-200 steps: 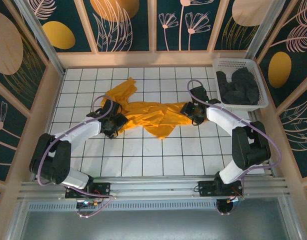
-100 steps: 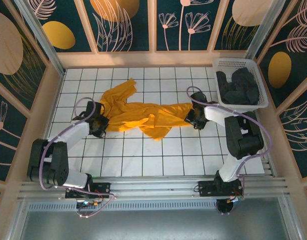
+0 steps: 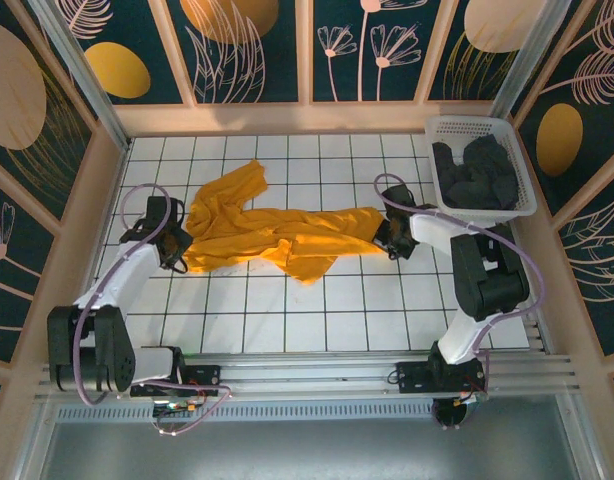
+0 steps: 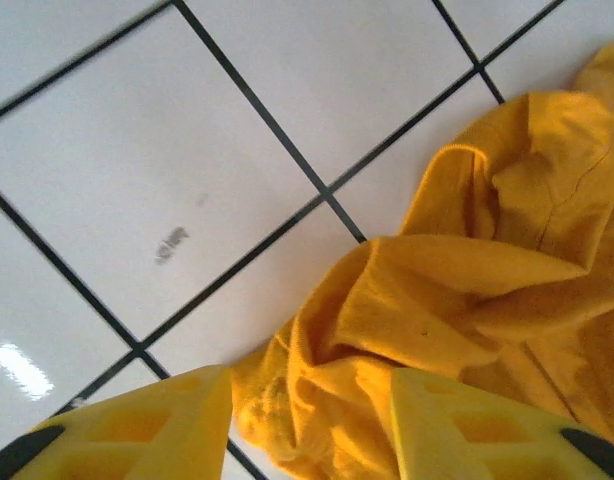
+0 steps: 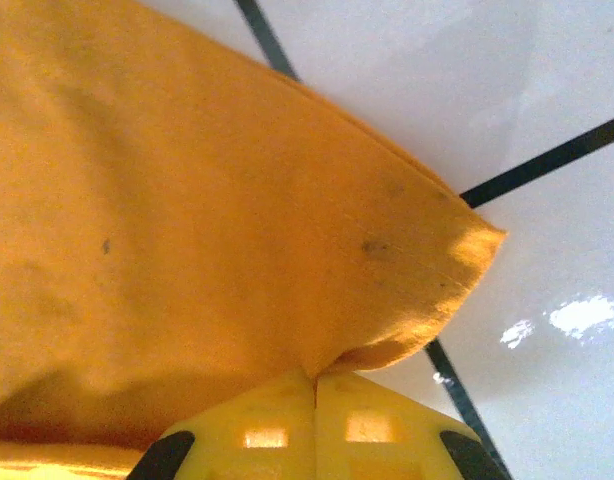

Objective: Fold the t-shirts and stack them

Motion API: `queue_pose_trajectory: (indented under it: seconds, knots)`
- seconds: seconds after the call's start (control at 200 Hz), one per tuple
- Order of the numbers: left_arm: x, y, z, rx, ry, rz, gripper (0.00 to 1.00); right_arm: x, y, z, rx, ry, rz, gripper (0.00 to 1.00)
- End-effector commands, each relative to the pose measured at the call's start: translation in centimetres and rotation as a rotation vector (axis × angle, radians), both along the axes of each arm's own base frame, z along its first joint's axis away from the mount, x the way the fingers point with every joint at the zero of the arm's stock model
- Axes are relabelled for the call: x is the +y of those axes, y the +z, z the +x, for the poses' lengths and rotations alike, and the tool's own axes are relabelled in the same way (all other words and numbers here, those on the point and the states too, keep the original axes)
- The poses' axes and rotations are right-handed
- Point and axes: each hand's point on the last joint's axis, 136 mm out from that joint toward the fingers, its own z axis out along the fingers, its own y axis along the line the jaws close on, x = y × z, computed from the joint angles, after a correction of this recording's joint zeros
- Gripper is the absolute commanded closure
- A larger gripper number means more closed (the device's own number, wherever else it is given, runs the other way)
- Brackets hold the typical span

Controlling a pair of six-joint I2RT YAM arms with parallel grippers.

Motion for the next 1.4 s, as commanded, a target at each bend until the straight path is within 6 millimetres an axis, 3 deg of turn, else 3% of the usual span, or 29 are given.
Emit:
queue_pose_trajectory:
  seconds: [0.0, 0.195, 0.365, 0.531, 0.661, 0.791, 0.881, 0.931, 1.026, 1.111, 1.231, 1.391]
  knots:
    - [0.4, 0.8, -2.0, 0.004, 0.035, 0.002, 0.51, 0.1, 2.0, -0.6, -0.049, 0.024, -0.017, 1.00]
    - [-5.2, -0.9, -2.0, -0.018, 0.017, -0.343, 0.47, 0.0, 2.6, -1.4, -0.060, 0.031, -0.018, 1.00]
    - [-10.2, -1.8, -1.0, 0.008, -0.031, -0.483, 0.39, 0.3, 2.2, -0.9, -0.050, 0.042, -0.013, 1.00]
    - [-12.9, -3.9, -0.3, 0.026, 0.000, -0.584, 0.39, 0.5, 2.2, -0.2, -0.061, 0.039, -0.008, 1.00]
    - [-13.7, -5.3, 0.3, 0.074, -0.015, -0.582, 0.40, 0.6, 2.1, -0.1, -0.061, 0.035, -0.006, 1.00]
    - [-13.3, -6.1, 0.7, 0.084, -0.016, -0.548, 0.51, 0.6, 2.1, 0.0, -0.065, 0.023, 0.000, 1.00]
    - [-13.1, -5.8, 1.3, 0.074, -0.030, -0.520, 0.80, 0.7, 2.2, 0.1, -0.068, 0.012, 0.004, 1.00]
    - [-12.8, -4.8, 2.0, 0.045, -0.040, -0.495, 1.00, 0.7, 2.5, 0.3, -0.074, 0.008, 0.007, 1.00]
    - [-11.8, -1.2, 3.8, -0.041, -0.061, -0.416, 1.00, 0.8, 3.8, 1.5, -0.109, 0.002, 0.007, 1.00]
    - [-11.1, 3.0, 5.9, -0.134, -0.091, -0.355, 1.00, 1.0, 6.2, 3.5, -0.171, 0.003, 0.007, 1.00]
    - [-9.8, 10.0, 9.1, -0.299, -0.106, -0.315, 1.00, 0.9, 11.2, 7.1, -0.293, 0.001, 0.020, 1.00]
    - [-8.0, 18.0, 12.8, -0.496, -0.121, -0.347, 1.00, 0.0, 19.8, 12.4, -0.492, -0.029, 0.074, 1.00]
